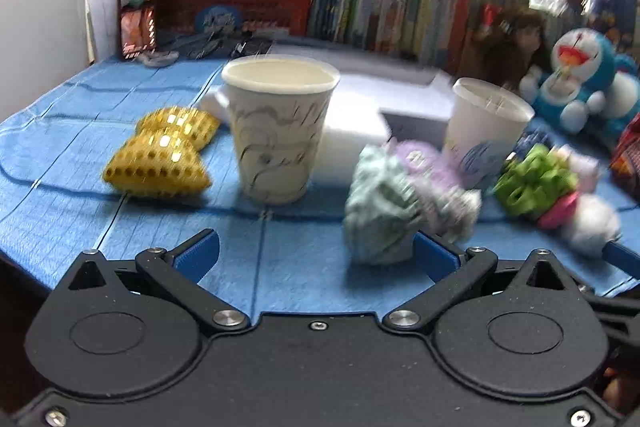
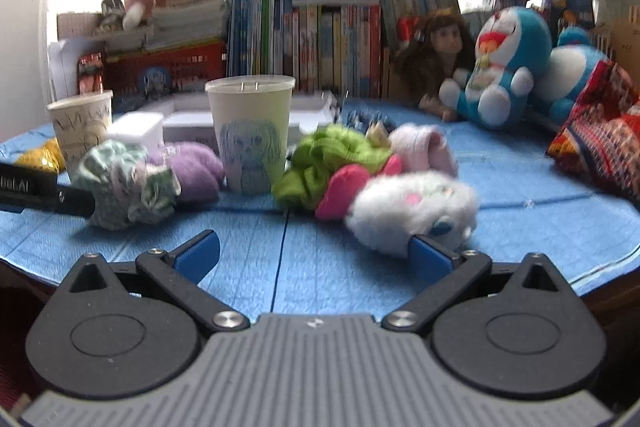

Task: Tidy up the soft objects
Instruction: 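Grasp the mint-green striped pouch with the left gripper while the right grasps the white fluffy plush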

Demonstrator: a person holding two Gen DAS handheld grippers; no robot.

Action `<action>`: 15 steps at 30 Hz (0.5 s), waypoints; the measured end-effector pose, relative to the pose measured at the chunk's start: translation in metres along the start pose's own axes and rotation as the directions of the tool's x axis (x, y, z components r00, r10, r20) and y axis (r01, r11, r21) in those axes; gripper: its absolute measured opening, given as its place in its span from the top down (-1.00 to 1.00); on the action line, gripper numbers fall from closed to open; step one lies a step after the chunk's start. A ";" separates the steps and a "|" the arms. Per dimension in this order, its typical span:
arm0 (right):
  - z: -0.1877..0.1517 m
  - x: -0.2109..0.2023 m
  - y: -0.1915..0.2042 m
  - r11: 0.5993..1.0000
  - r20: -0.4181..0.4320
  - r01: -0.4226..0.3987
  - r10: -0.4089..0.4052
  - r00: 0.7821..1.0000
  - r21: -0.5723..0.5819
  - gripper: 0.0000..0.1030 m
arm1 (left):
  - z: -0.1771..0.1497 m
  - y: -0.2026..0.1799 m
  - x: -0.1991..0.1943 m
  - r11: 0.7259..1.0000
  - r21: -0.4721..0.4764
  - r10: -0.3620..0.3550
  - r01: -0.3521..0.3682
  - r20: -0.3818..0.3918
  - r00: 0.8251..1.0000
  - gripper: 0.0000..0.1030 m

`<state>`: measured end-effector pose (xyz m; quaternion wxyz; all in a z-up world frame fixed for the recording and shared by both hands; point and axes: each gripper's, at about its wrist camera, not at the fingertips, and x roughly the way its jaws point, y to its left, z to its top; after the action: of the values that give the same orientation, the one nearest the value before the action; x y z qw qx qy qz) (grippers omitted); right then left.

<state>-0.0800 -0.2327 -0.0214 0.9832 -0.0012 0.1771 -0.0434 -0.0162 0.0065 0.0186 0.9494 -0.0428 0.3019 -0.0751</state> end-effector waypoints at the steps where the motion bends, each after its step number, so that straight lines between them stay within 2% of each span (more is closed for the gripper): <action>1: 0.001 -0.004 0.000 1.000 0.030 0.011 -0.011 0.999 -0.015 -1.00 | 0.003 -0.002 -0.002 1.000 -0.001 -0.011 0.011 0.014 1.000 -1.00; 5: 0.007 -0.011 -0.002 0.997 0.095 0.064 -0.059 0.994 -0.044 -1.00 | 0.010 -0.011 -0.007 0.998 0.008 -0.055 0.055 0.053 0.997 -1.00; 15: 0.008 0.007 -0.030 0.990 0.035 0.124 -0.126 0.991 0.068 -0.98 | 0.013 -0.040 0.015 0.996 0.076 -0.051 0.047 0.058 0.997 -1.00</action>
<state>-0.0729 -0.2630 -0.0154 0.9814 0.0192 0.1556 -0.1107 -0.0014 -0.0352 0.0256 0.9568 -0.0168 0.2693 -0.1083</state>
